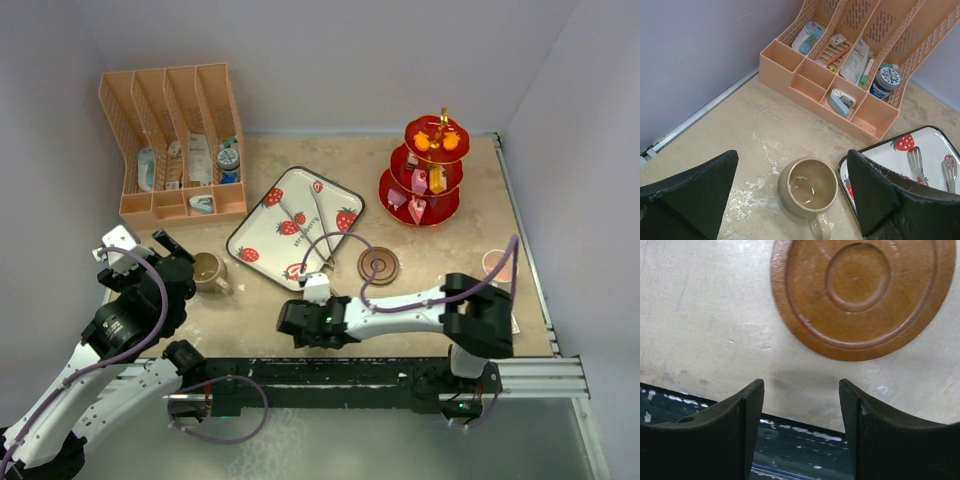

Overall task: Serve the afternoon tea
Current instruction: Move the coaster to the center of the board.

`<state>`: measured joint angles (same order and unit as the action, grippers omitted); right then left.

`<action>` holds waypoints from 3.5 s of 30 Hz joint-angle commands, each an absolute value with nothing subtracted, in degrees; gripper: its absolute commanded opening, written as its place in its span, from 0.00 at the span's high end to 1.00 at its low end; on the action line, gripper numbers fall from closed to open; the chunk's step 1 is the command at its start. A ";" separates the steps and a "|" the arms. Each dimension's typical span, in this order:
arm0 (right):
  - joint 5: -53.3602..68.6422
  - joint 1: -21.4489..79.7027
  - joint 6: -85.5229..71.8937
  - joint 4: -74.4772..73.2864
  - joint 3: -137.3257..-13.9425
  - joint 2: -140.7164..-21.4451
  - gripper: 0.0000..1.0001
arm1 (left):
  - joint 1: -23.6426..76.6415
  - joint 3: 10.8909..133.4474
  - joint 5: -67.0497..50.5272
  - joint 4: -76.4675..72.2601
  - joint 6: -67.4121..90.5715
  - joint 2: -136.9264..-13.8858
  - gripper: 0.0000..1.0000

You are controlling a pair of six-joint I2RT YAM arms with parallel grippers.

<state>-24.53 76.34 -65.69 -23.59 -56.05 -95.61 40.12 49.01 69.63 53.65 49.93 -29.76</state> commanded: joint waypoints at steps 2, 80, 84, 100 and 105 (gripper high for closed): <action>-35.87 79.34 -77.74 -45.85 -68.30 -105.28 0.35 | 39.68 50.22 69.85 51.95 49.05 -29.76 0.13; -28.39 30.77 -60.13 -18.38 -41.13 -91.95 0.35 | 39.70 49.94 69.08 51.51 48.43 -29.79 0.13; -27.14 27.34 -56.42 -17.21 -41.54 -90.42 0.36 | 39.73 49.92 69.04 51.42 48.25 -29.87 0.13; -29.51 22.84 -57.03 -26.27 -43.79 -73.62 0.29 | 39.72 49.38 69.53 49.96 46.85 -31.09 0.13; -27.76 15.17 -56.72 -25.77 -41.15 -72.56 0.32 | 39.72 49.26 69.68 49.48 46.32 -31.44 0.13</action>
<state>-26.41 20.56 -54.78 -22.33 -42.96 -73.23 40.03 49.01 68.90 51.66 48.10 -30.79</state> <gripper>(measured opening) 0.697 0.869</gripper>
